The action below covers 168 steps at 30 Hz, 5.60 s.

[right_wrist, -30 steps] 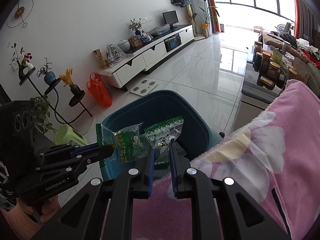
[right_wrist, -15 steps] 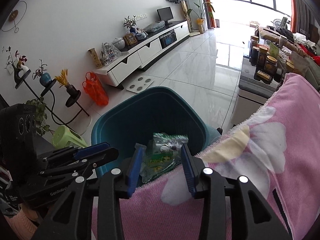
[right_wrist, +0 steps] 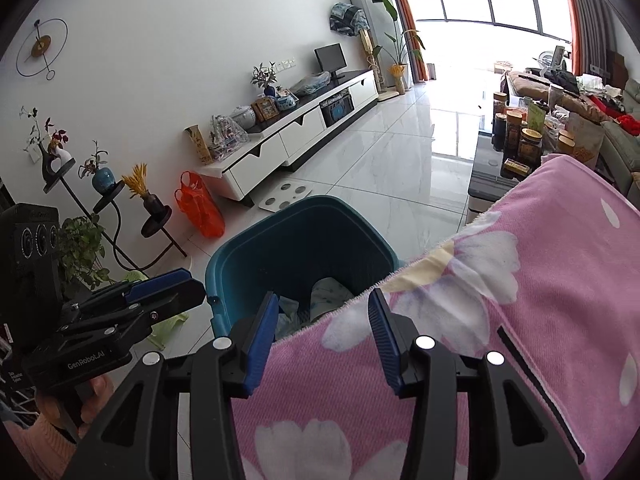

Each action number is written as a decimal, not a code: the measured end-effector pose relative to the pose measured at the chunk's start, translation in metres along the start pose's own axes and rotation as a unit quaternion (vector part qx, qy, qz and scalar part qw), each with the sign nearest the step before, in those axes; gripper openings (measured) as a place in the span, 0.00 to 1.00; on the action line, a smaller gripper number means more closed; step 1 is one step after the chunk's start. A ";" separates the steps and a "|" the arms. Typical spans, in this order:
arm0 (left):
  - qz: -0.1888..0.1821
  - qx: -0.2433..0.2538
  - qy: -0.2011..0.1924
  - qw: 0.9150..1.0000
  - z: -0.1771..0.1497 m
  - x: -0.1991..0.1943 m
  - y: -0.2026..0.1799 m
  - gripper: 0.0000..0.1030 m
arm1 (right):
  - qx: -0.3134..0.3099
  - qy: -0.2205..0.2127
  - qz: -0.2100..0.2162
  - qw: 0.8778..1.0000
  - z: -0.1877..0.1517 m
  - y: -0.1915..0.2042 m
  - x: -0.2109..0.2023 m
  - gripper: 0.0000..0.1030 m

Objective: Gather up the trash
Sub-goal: 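Carry both wrappers to the teal wastebasket and open both tools, then move both open tools back over the remaining trash on the table, then grasp the white tissue with the left tool while the right tool grasps a gold foil bag, then carry tissue and foil bag to the teal wastebasket and open both tools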

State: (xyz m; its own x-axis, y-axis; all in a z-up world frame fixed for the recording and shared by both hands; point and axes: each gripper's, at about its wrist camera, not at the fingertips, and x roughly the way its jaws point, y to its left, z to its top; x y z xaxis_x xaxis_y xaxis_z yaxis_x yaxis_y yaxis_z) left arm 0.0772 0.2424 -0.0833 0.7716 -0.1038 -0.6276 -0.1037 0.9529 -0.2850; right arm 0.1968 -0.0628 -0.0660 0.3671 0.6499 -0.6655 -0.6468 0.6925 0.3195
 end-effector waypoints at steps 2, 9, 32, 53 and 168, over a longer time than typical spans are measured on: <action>-0.012 0.019 -0.014 1.000 -0.002 -0.012 -0.013 0.44 | 0.000 -0.023 -0.003 1.000 -0.008 -0.003 -0.024 0.47; -0.089 0.092 -0.023 0.992 -0.016 -0.031 -0.079 0.49 | 0.024 -0.088 -0.048 0.995 -0.039 -0.028 -0.106 0.48; -0.253 0.279 0.066 0.924 -0.072 0.030 -0.327 0.51 | 0.172 -0.182 -0.230 0.940 -0.154 -0.148 -0.263 0.48; -0.241 0.287 0.120 0.919 -0.076 0.089 -0.396 0.18 | 0.245 -0.207 -0.303 0.897 -0.204 -0.214 -0.313 0.48; 0.040 0.000 0.078 0.996 0.012 0.073 0.027 0.12 | 0.049 0.074 0.030 0.996 0.044 -0.005 0.089 0.28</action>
State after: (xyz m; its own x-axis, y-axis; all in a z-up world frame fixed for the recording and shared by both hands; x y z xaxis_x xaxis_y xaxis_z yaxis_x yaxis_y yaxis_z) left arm 0.1382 0.2634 -0.1286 0.6544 -0.0701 -0.7529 -0.1617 0.9597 -0.2300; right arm 0.2619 0.0055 -0.0972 0.2216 0.6429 -0.7332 -0.5931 0.6857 0.4219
